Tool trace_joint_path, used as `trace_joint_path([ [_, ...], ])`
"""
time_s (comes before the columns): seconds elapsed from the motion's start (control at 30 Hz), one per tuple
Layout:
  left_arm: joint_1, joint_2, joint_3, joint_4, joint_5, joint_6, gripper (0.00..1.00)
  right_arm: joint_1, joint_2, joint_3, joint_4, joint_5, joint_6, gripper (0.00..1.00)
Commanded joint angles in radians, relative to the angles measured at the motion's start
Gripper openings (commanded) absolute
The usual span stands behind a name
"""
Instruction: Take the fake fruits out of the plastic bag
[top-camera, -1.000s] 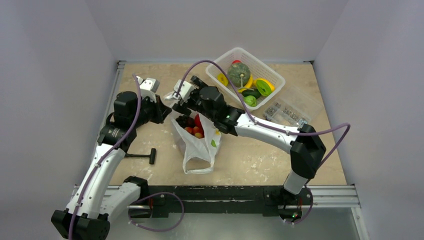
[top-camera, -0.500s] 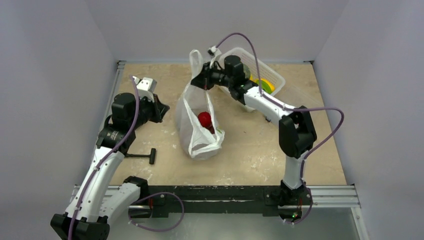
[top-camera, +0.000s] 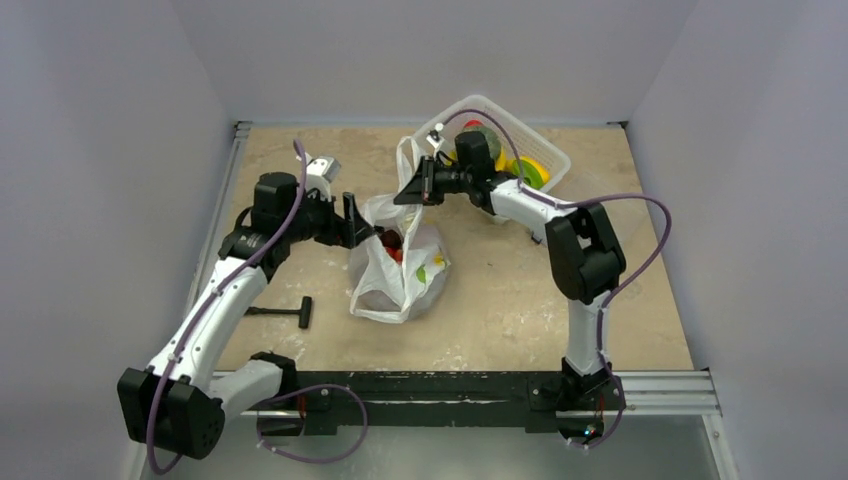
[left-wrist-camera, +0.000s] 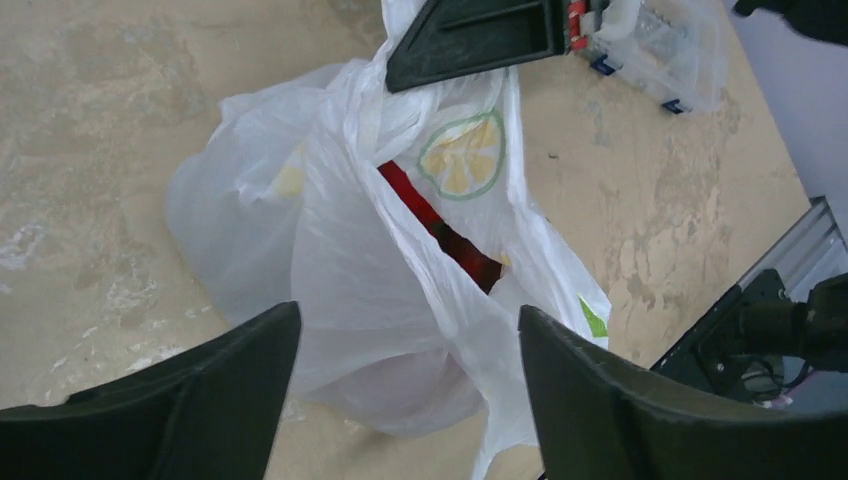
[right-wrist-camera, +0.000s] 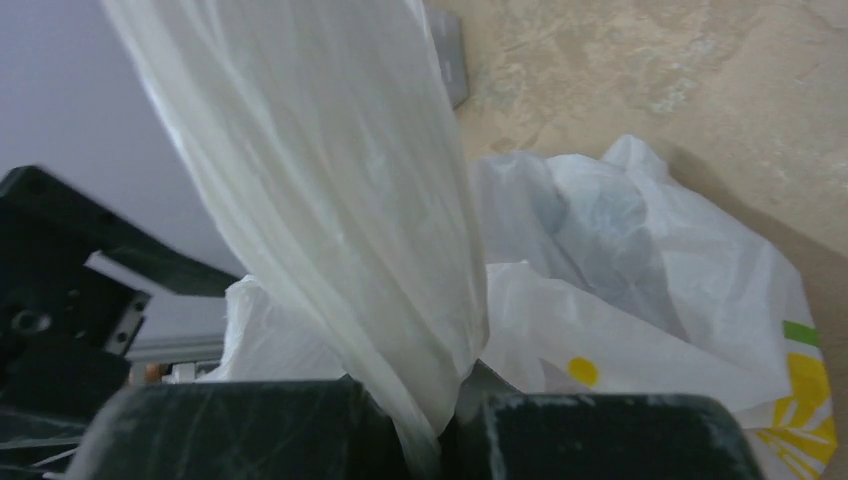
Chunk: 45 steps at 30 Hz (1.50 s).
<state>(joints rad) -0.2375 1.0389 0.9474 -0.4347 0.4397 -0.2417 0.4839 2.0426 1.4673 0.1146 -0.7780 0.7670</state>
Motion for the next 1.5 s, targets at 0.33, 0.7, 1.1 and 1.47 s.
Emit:
trace_joint_path([
  [0.33,-0.036,0.145,0.089,-0.065,0.084,0.014,0.65,0.01,-0.194,-0.097,0.348,-0.191,0.241,0.0],
  [0.7,-0.036,0.049,0.054,-0.027,0.1,0.06,0.0,-0.059,-0.194,-0.298,0.774,-0.252,0.587,0.31],
  [1.1,-0.037,0.024,0.055,-0.013,0.125,0.05,0.0,-0.01,-0.433,-0.255,-0.18,0.197,-0.183,0.93],
  [1.47,-0.037,0.014,0.054,-0.018,0.118,0.051,0.0,0.25,-0.491,-0.249,-0.332,0.841,-0.15,0.95],
])
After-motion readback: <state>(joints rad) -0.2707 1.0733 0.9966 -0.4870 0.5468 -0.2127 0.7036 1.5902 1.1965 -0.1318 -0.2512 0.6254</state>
